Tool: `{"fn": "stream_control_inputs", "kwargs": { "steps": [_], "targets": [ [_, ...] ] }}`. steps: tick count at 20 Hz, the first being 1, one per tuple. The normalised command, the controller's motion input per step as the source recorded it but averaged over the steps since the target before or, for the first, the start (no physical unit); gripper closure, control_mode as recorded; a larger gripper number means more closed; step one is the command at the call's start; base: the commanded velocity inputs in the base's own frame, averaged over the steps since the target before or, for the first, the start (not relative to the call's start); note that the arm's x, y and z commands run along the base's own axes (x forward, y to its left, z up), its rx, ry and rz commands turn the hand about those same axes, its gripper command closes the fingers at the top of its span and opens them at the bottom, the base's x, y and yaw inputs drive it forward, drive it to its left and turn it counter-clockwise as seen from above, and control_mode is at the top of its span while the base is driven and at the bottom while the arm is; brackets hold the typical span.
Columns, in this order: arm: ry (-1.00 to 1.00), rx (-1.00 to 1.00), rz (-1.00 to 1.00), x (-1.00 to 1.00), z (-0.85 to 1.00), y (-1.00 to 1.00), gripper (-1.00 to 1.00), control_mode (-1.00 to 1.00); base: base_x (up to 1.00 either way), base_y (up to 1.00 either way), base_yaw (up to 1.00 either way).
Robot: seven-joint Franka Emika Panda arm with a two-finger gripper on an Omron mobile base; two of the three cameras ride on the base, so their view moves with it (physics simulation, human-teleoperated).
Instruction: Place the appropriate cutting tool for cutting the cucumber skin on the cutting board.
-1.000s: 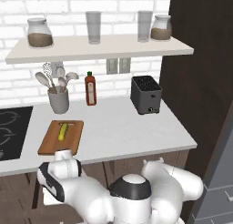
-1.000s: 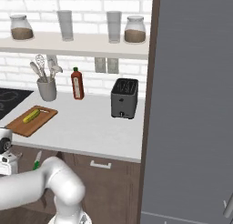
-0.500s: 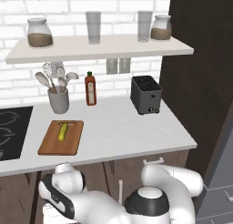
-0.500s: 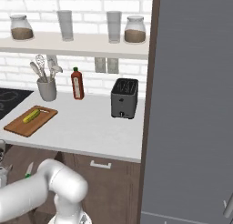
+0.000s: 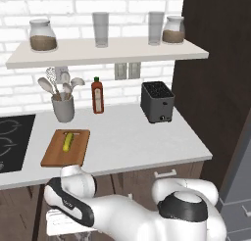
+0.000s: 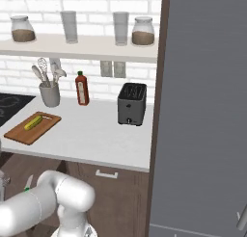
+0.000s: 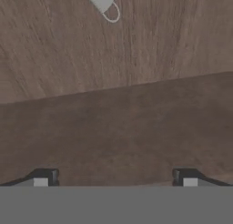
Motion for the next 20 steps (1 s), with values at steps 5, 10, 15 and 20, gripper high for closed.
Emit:
{"fn": "stream_control_inputs", "kwargs": {
  "steps": [5,10,15,20],
  "targets": [
    [-0.06,-0.07,0.0,0.51,0.14,0.11,-1.0,-1.0,0.0,0.0,0.0],
    [-0.14,-0.04,0.02,0.44,0.0,0.12,-1.0,-1.0,0.0,0.0,0.0],
    [-0.18,-0.02,0.06,0.24,-0.06,0.1,-1.0,-1.0,0.0,0.0,0.0],
    [-0.21,-0.01,0.06,0.04,-0.2,0.0,-1.0,-1.0,0.0,0.0,0.0]
  ]
}}
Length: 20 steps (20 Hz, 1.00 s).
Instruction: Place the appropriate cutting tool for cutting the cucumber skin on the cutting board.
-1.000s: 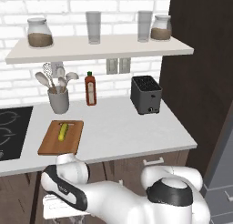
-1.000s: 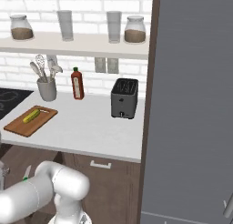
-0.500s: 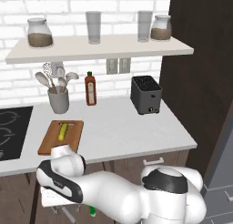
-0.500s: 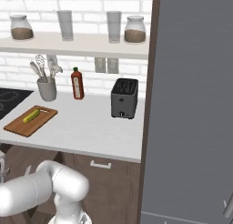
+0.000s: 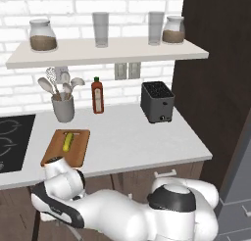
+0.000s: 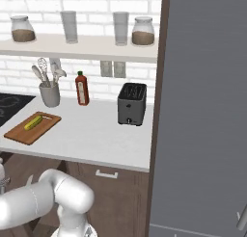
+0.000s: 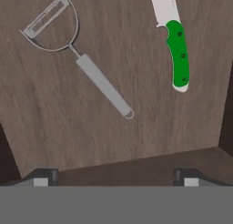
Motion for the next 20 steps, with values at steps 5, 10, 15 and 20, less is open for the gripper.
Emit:
{"fn": "stream_control_inputs", "kwargs": {
  "steps": [5,10,15,20],
  "targets": [
    [-0.19,0.0,0.07,0.0,-0.3,0.0,-1.0,-1.0,0.0,0.0,0.0],
    [-0.1,0.0,0.07,0.17,-0.32,0.0,-1.0,-1.0,0.0,0.0,0.0],
    [-0.01,0.0,0.07,0.36,-0.35,0.0,-1.0,-1.0,0.0,0.0,0.0],
    [0.0,0.0,0.09,0.29,-0.32,0.03,-1.0,-1.0,0.0,0.0,0.0]
  ]
}}
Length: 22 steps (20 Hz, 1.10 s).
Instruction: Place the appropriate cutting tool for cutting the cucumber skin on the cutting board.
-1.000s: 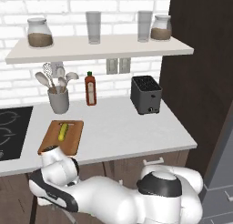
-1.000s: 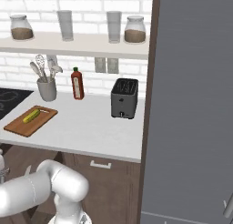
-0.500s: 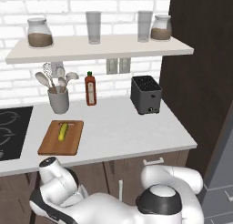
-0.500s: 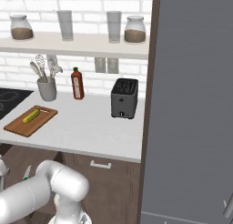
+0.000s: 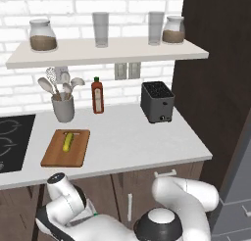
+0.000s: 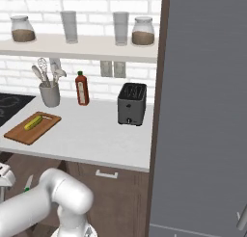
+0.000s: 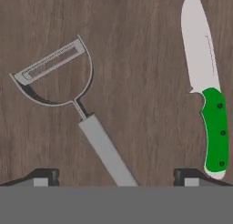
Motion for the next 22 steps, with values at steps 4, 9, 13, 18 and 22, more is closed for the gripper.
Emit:
{"fn": "stream_control_inputs", "kwargs": {
  "steps": [4,9,13,18,22],
  "targets": [
    [0.0,0.0,0.12,0.16,-0.41,0.12,-1.0,-1.0,0.0,0.0,0.0],
    [0.0,0.0,0.11,0.0,-0.33,0.06,-1.0,-1.0,0.0,0.0,0.0],
    [0.04,0.0,0.09,0.0,-0.42,0.05,1.0,-1.0,0.0,0.0,0.0],
    [0.05,0.0,0.08,0.0,-0.39,0.0,1.0,-1.0,0.0,0.0,0.0],
    [0.03,0.0,0.08,0.0,-0.18,0.01,1.0,-1.0,0.0,0.0,0.0]
  ]
}}
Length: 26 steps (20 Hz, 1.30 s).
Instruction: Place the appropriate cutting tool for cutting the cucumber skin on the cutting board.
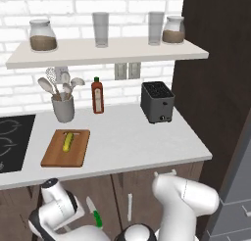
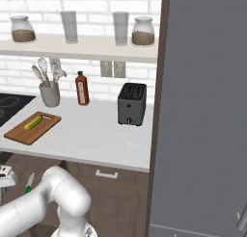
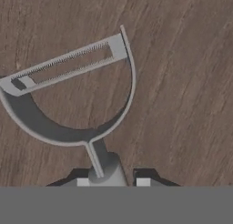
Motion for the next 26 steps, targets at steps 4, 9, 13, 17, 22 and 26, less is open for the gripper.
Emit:
{"fn": "stream_control_inputs", "kwargs": {
  "steps": [4,9,13,17,22,26],
  "targets": [
    [0.0,0.0,0.06,-0.11,0.12,0.08,1.0,-1.0,0.0,0.0,0.0],
    [-0.02,0.0,0.03,-0.46,0.85,-0.01,1.0,-1.0,0.0,0.0,0.0],
    [-0.06,0.0,0.04,-0.69,1.0,-0.05,1.0,-1.0,0.0,0.0,0.0],
    [-0.07,0.0,0.06,-0.58,1.0,-0.05,1.0,-1.0,0.0,0.0,0.0],
    [-0.1,0.0,0.09,-0.13,1.0,-0.07,1.0,-1.0,0.0,0.0,0.0],
    [-0.09,0.0,0.1,0.05,1.0,-0.03,1.0,-1.0,0.0,0.0,0.0]
  ]
}}
